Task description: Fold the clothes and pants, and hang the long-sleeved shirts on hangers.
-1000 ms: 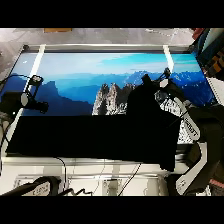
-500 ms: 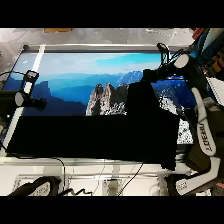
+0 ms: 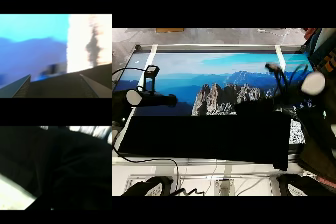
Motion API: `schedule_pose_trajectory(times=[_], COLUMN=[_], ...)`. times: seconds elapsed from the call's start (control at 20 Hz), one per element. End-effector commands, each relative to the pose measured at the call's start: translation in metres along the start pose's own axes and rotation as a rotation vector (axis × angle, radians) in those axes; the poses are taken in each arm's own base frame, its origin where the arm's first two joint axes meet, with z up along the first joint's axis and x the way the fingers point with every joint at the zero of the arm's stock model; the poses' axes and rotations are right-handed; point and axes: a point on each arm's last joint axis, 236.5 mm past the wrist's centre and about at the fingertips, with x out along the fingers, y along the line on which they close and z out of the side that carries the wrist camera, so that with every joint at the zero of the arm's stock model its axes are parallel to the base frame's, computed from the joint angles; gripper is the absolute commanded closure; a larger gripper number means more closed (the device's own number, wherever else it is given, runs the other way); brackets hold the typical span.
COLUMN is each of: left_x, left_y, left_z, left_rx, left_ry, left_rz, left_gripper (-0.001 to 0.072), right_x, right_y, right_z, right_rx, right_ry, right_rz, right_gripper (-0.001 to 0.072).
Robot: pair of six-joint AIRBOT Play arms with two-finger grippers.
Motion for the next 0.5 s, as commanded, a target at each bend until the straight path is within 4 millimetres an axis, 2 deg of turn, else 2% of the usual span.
schedule_pose_trajectory(times=[0.0,0.1,0.25,0.3,0.45], left_x=[-0.004,0.005,0.030,0.038,0.056], left_y=[-0.081,-0.110,-0.155,-0.171,-0.221], left_z=[0.020,0.014,-0.011,-0.019,-0.043], left_rx=[-0.156,-0.147,-0.094,-0.095,-0.154], left_ry=[-0.058,-0.022,0.078,0.112,0.213], left_rz=[-0.277,-0.340,-0.409,-0.440,-0.557], left_gripper=[0.0019,0.0019,0.0019,0.0019,0.0020], right_x=[0.018,0.023,0.012,0.006,0.005], right_y=[0.025,0.036,0.047,0.046,0.042], right_z=[-0.103,-0.154,-0.218,-0.230,-0.232], right_rx=[0.097,0.126,0.119,0.114,0.123], right_ry=[0.158,0.276,0.504,0.559,0.565], right_rz=[0.022,0.034,0.037,0.024,0.002], right_gripper=[0.0698,0.0698,0.0698,0.0698,0.0698])
